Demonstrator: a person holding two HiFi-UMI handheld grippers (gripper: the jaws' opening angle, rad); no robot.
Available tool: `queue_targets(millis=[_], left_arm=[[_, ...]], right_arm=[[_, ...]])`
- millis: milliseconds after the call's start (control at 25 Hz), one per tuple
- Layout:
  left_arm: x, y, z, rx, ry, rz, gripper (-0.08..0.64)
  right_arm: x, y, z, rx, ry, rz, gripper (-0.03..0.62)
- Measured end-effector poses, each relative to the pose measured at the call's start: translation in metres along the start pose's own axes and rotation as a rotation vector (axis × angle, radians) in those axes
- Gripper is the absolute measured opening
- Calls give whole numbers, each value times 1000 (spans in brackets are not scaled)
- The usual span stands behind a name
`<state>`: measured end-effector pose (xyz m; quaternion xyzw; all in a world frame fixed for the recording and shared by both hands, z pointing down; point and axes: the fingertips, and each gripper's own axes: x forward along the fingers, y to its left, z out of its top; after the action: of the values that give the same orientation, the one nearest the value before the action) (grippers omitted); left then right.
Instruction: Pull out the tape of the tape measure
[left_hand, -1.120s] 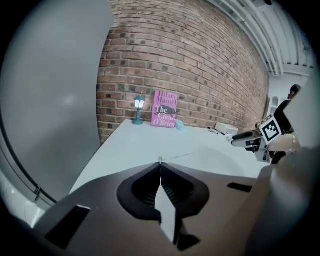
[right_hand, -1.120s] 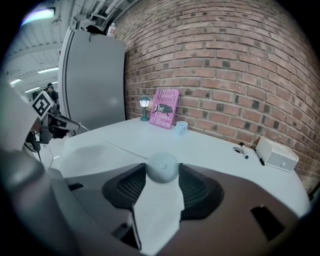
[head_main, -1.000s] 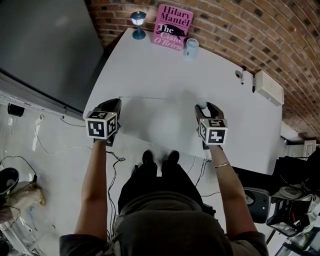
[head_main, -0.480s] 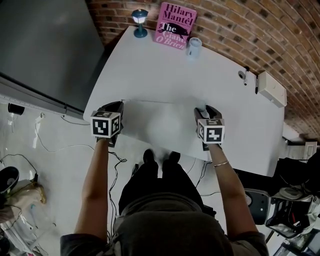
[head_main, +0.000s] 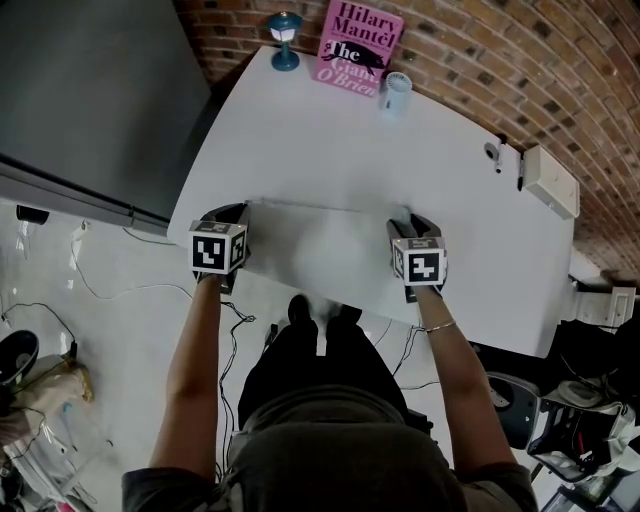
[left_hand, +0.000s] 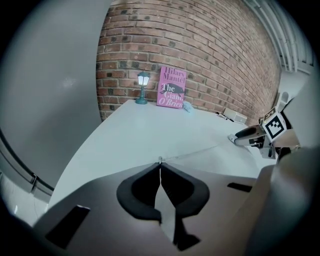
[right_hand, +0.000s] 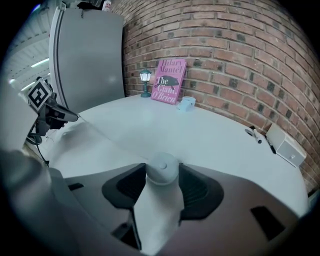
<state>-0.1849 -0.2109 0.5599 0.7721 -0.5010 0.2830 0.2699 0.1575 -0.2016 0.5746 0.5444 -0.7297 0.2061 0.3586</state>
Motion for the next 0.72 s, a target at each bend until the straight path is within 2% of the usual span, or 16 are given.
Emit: queue_targets(millis=[720], left_arm=[[11, 6, -15, 7, 84, 16, 25]], right_arm=[[6, 3, -1, 39, 16, 9, 216]])
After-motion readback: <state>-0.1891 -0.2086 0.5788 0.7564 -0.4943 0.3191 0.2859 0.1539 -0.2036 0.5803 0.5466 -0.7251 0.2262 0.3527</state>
